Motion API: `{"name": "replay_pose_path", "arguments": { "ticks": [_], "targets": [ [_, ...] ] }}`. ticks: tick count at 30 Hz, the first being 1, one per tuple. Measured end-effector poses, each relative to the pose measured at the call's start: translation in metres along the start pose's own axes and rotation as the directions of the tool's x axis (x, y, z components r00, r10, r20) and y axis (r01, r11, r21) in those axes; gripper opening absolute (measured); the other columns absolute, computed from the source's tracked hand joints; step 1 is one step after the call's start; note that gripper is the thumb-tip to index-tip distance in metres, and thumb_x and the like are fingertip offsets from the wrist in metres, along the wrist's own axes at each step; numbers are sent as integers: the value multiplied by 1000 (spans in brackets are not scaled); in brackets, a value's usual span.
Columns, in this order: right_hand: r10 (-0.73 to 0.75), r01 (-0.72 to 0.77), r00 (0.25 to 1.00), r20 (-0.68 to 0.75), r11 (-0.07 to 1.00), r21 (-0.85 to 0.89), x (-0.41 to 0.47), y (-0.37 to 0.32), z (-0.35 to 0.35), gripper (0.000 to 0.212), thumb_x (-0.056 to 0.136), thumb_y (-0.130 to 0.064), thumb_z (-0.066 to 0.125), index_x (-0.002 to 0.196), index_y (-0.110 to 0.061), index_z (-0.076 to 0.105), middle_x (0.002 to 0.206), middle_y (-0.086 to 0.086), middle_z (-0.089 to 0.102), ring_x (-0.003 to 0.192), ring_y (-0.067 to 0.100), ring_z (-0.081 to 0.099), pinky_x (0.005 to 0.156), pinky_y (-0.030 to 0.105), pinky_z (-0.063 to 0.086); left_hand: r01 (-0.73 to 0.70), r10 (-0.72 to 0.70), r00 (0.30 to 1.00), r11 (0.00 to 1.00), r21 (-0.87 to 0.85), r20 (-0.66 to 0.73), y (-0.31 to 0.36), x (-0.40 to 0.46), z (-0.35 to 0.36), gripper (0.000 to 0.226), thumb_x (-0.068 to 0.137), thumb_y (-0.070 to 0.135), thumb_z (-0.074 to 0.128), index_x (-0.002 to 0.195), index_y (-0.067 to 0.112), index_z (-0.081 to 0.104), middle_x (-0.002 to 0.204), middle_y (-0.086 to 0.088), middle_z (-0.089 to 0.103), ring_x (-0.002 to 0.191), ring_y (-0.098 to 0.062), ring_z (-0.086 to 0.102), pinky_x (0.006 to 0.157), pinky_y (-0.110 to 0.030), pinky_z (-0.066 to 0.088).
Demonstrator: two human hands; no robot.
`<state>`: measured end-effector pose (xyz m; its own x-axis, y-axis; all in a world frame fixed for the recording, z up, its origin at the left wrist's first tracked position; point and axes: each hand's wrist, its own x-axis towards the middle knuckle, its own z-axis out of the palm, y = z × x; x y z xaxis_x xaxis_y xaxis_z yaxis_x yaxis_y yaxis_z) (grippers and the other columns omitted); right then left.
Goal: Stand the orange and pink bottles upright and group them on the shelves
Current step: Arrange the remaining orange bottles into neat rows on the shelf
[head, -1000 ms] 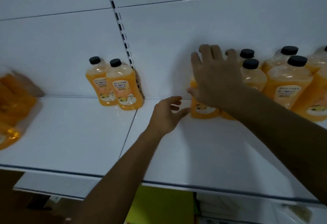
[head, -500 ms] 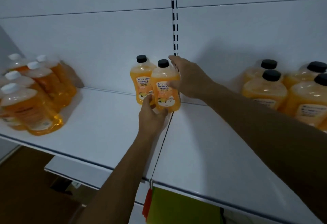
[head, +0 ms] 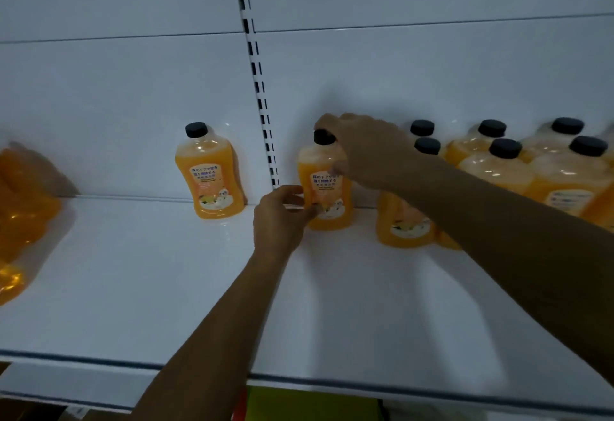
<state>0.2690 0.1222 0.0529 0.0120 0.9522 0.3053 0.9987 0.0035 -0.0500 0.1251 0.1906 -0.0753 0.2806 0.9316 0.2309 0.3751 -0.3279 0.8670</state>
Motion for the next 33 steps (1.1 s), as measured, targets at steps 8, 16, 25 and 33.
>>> {"name": "replay_pose_path", "arguments": {
  "ticks": [8,16,25,33],
  "targets": [
    [58,-67,998,-38,947,-313,-15,22,-10,50,88,-22,65,127,-19,33,104,7,56,78,22,51,63,33,38,-66,65,998,997,48,9,16,2,43,38,74,39,80,106,25,65,94,10,70,75,-6,68,71,-38,59],
    [66,-88,995,-74,931,-353,-5,22,-2,52,85,-9,64,127,-18,34,105,9,51,79,27,57,59,33,38,-51,51,999,994,96,0,20,3,49,37,79,38,76,108,24,59,96,9,66,77,-6,66,74,-42,58],
    [37,-84,995,-92,810,-580,-5,4,0,66,75,-26,71,130,-7,40,124,16,45,108,32,51,98,50,37,-52,58,998,973,224,-24,9,4,9,46,77,48,75,113,24,58,92,13,62,82,-8,63,73,-34,55],
    [-141,152,988,-61,960,237,41,-79,33,61,91,-26,63,143,-15,34,143,7,43,126,25,46,98,38,43,93,-41,952,983,161,-304,-48,-4,-90,41,74,42,79,103,23,58,94,9,62,87,-14,63,73,-25,48]
  ]
}}
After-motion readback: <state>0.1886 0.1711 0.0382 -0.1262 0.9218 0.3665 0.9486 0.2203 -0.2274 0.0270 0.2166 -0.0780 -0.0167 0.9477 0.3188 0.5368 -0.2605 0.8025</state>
